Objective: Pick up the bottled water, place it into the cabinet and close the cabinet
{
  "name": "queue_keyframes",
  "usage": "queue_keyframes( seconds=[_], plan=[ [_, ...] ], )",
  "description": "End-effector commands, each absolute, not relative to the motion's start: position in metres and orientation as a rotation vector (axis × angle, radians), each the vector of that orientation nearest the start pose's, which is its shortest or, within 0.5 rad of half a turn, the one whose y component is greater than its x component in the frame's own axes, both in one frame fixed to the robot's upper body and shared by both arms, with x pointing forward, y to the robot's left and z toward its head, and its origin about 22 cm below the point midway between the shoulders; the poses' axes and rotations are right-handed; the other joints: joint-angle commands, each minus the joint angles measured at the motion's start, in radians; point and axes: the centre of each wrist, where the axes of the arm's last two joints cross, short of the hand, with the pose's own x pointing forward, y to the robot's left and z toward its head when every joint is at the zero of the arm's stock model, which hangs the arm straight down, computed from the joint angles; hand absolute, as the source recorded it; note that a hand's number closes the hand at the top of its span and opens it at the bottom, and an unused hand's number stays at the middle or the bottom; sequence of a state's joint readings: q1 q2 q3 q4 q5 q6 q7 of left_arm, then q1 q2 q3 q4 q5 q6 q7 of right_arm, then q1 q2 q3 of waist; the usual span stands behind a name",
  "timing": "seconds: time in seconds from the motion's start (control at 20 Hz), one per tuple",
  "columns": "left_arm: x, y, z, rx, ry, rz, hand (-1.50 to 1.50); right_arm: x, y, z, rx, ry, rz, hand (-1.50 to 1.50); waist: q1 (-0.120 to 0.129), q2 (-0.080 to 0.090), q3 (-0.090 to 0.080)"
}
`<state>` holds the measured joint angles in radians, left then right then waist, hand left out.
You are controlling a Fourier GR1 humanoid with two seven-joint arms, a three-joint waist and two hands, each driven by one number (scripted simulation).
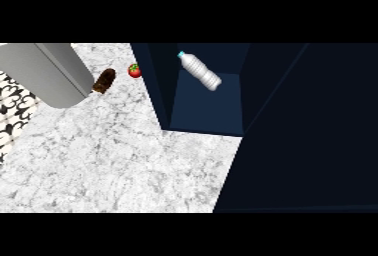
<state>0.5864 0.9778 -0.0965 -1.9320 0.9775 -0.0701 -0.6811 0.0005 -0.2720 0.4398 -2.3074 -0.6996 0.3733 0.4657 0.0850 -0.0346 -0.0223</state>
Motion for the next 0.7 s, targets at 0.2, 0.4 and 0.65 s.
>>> queue_keyframes(
  seconds=[0.2, 0.4, 0.65],
  plan=[
    [0.113, 0.392, 0.083, -0.249, -1.869, -0.008, -1.50, 0.176, -0.112, 0.188, 1.005, -1.553, 0.768, 1.50, 0.051, 0.016, 0.003],
    [0.112, 0.403, 0.084, -0.263, -1.883, 0.008, -1.50, 0.190, -0.064, 0.201, 1.035, -1.405, 0.888, 1.50, 0.053, 0.032, 0.008],
    [0.105, 0.425, 0.095, -0.266, -1.887, 0.012, -1.50, 0.197, -0.023, 0.224, 1.145, -1.309, 1.046, 1.50, 0.046, 0.033, 0.017]
  ],
)
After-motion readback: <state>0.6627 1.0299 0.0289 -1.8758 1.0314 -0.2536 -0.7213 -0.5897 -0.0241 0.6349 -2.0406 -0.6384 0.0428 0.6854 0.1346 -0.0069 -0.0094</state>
